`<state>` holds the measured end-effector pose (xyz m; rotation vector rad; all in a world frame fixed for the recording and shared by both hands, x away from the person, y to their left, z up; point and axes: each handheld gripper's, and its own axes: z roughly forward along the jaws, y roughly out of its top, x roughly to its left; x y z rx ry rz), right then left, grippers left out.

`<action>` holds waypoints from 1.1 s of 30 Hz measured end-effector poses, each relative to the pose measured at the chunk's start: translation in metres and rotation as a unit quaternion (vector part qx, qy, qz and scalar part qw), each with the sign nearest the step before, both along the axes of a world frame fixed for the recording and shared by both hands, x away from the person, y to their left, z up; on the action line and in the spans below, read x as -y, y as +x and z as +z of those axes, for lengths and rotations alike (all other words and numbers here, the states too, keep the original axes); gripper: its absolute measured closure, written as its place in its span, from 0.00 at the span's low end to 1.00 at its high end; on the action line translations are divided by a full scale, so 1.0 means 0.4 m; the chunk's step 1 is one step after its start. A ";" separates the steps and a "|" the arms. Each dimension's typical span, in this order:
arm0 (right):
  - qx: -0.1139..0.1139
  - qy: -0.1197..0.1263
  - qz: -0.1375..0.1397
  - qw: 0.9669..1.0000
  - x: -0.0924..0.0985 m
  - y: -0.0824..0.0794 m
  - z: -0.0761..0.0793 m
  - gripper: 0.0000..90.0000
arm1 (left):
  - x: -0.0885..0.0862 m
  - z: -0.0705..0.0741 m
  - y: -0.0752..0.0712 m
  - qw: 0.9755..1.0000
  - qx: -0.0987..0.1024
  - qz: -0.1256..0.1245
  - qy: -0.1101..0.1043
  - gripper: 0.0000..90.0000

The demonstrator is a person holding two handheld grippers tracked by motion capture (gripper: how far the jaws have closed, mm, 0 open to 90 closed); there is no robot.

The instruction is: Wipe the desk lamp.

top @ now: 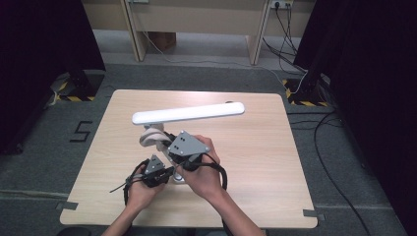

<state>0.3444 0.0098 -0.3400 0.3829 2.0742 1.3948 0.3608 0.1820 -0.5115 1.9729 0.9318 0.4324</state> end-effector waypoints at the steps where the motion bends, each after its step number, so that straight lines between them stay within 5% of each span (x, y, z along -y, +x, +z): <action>1: -0.001 0.000 -0.002 1.000 0.000 0.000 -0.001 0.93 | 0.000 0.000 0.000 1.000 0.000 0.000 0.000 0.96; 33: -0.036 -0.018 -0.002 0.999 0.007 0.009 -0.050 0.93 | 0.001 0.001 -0.002 1.000 0.001 -0.002 0.004 0.97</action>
